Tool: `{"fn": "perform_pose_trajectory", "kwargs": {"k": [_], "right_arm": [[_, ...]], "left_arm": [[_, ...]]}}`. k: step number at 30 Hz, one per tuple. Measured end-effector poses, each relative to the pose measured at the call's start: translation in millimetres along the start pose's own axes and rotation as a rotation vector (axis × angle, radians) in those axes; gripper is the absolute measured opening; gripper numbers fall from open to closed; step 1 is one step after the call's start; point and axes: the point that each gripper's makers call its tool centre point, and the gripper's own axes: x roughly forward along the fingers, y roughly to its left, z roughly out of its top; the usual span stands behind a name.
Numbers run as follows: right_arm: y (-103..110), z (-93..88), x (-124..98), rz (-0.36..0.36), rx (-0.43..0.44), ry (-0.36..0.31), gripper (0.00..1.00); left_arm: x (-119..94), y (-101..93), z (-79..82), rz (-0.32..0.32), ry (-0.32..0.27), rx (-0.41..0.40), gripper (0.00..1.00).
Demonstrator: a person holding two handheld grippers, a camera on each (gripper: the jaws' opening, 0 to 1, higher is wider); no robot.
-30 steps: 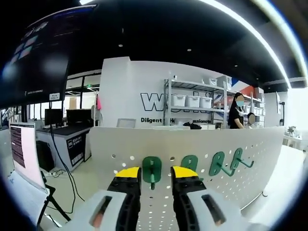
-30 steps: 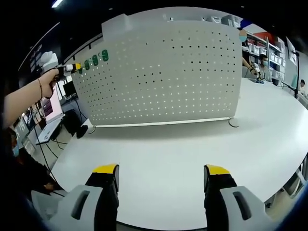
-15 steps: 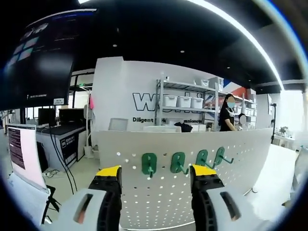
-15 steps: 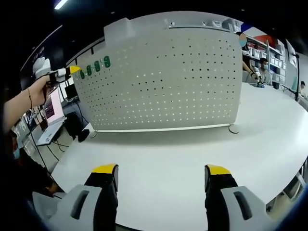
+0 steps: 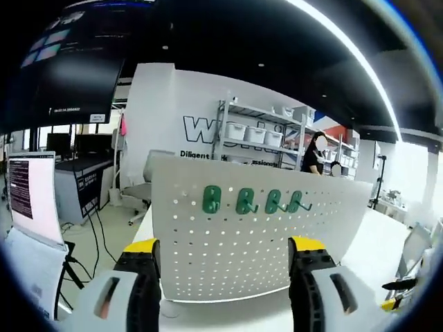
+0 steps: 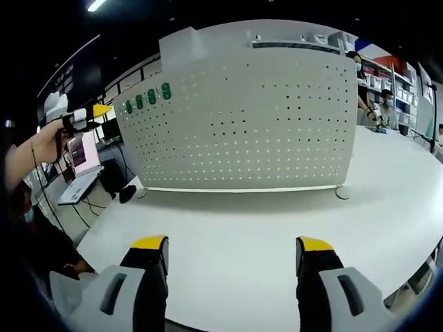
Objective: Insert the hook assembly into the mounting plate slot until the hook locks in place.
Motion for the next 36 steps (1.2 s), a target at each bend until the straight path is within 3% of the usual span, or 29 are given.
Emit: {"fn": "perform_pose_trajectory", "kwargs": {"k": [15, 36], "right_arm": [[20, -1.4, -2, 0.047, -0.029, 0.001, 0.75], [35, -7.3, -9, 0.101, -0.070, 0.014, 0.76]], "left_arm": [[-47, -18.4, -55.2, -0.044, 0.111, -0.005, 0.89], [-90, -51.3, -99.3, -0.107, 0.184, -0.006, 0.94]]}}
